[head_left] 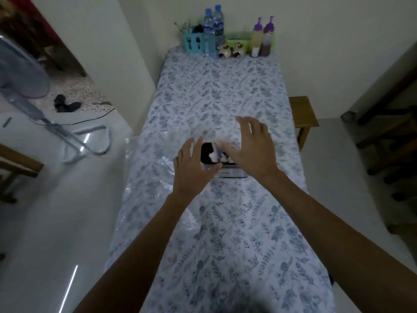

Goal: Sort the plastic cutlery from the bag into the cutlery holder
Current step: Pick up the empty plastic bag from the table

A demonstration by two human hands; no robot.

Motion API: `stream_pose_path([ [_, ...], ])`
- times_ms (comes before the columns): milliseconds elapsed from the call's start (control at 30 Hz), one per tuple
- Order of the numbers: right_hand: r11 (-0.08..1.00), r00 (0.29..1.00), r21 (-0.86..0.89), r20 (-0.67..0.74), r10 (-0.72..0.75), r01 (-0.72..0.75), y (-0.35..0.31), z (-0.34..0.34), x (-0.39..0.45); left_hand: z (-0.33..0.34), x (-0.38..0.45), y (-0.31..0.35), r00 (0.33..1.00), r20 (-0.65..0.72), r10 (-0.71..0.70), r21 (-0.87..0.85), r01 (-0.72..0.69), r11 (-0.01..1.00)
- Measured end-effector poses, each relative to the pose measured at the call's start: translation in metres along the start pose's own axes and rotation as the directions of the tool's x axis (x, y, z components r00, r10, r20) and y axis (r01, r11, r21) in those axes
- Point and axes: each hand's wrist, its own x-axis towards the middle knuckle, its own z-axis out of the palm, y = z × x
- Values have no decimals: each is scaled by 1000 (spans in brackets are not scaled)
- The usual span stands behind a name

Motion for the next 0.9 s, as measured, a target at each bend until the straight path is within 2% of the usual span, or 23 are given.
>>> stream_pose_path([
  [33, 995, 994, 34, -53, -91, 93, -16, 10, -7, -7, -7, -23, 997, 36, -73, 25, 72, 997],
  [67, 983, 985, 61, -40, -168, 171, -34, 21, -15, -14, -13, -50, 986, 73, -153, 62, 149, 987],
  [133, 961, 955, 88, 120, -271, 261, -71, 48, -27, -27, -21, -103, 951, 106, -290, 133, 276, 952],
  [167, 962, 931, 104, 243, -272, 254, -87, 65, -30, -34, -24, -127, 931, 108, -348, 155, 330, 931],
  [200, 970, 894, 126, 377, -242, 209, -100, 85, -31, -39, -24, -150, 909, 108, -404, 164, 384, 909],
  [267, 989, 789, 150, 606, -96, 5, -117, 125, -26, -48, -21, -193, 857, 113, -503, 151, 486, 861],
  [333, 959, 689, 78, 712, 138, -273, -122, 163, -16, -52, -16, -234, 785, 138, -604, 116, 593, 797],
  [400, 891, 619, -103, 684, 386, -441, -125, 191, -12, -50, -11, -273, 702, 214, -679, 65, 684, 727],
  [467, 814, 607, -240, 564, 561, -529, -128, 211, -12, -46, -7, -302, 653, 322, -685, -11, 726, 687],
  [500, 775, 596, -243, 520, 612, -584, -131, 218, -12, -44, -6, -313, 644, 364, -673, -59, 737, 673],
  [667, 559, 460, -16, 547, 699, -829, -129, 244, -18, -46, -3, -334, 610, 336, -718, -365, 787, 498],
  [800, 570, 495, -2, 493, 716, -822, -133, 243, -22, -65, 4, -339, 593, 439, -675, -470, 792, 390],
  [900, 590, 518, 19, 504, 692, -807, -148, 233, -19, -78, 5, -334, 619, 478, -624, -482, 778, 403],
])
